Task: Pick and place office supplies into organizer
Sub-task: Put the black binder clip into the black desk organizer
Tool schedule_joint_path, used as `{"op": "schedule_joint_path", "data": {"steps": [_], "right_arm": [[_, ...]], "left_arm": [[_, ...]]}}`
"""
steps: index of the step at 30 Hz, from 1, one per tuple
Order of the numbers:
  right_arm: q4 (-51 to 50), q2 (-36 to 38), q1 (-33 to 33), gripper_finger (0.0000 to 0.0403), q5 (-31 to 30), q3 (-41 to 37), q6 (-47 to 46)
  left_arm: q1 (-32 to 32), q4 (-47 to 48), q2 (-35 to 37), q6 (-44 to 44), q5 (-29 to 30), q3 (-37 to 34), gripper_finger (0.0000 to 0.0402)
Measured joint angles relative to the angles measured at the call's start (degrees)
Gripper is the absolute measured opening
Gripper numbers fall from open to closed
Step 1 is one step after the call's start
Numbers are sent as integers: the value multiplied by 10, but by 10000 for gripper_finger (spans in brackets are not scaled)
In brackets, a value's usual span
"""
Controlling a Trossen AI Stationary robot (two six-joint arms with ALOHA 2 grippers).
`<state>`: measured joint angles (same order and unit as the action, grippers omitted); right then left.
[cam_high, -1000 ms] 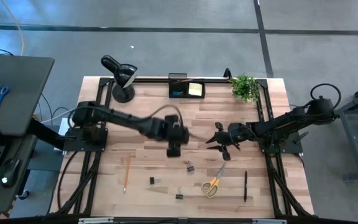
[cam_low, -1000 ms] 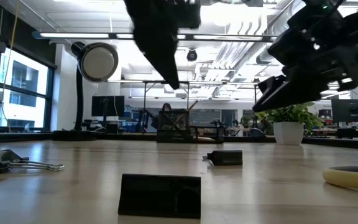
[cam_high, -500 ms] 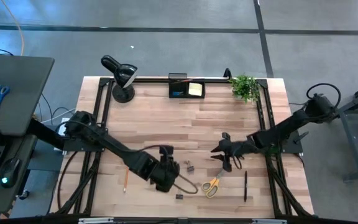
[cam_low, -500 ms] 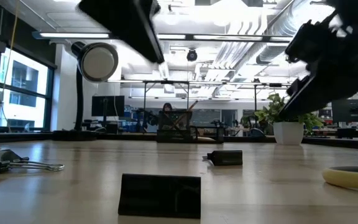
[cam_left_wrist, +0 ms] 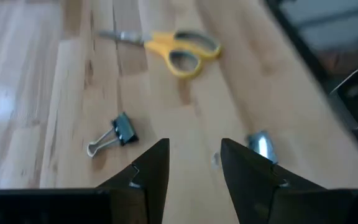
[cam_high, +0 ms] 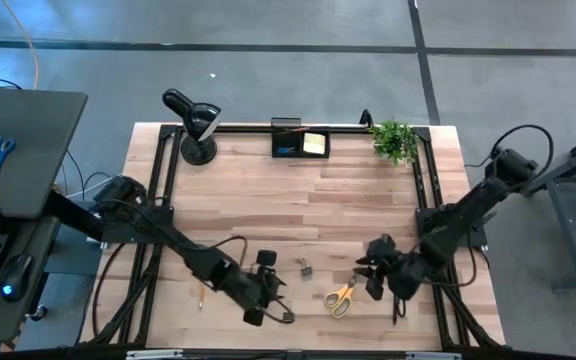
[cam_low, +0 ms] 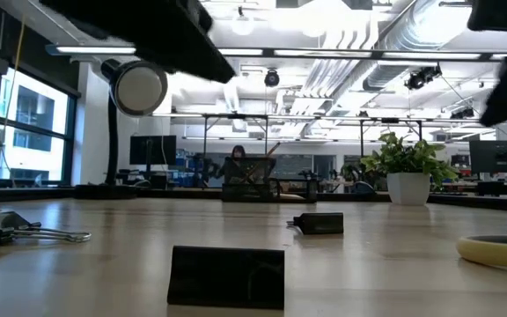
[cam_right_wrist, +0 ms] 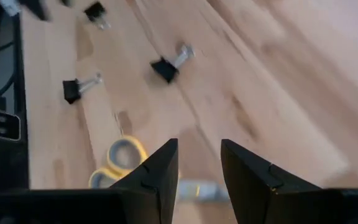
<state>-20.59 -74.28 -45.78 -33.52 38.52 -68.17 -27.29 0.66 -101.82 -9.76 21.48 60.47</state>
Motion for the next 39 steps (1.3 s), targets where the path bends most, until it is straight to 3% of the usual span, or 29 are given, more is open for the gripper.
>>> {"op": "schedule_joint_path", "data": {"steps": [5,10,18,29,34,39], "right_arm": [[-38,0,-31,116,25,16,-108],[-7,-10,-48,116,-32,16,-105],[63,-68,-27,116,-85,16,10],[242,-123,56,116,-80,16,292],[272,-123,82,116,-61,16,370],[269,-123,87,116,-54,16,413]], "left_arm": [[-38,-38,38,-54,39,-53,133],[-86,18,71,-131,108,-72,133],[-152,223,118,-373,122,-72,133],[-216,428,119,-747,24,-72,133],[-219,518,117,-849,-31,-76,133],[-219,519,116,-886,6,-92,134]]}}
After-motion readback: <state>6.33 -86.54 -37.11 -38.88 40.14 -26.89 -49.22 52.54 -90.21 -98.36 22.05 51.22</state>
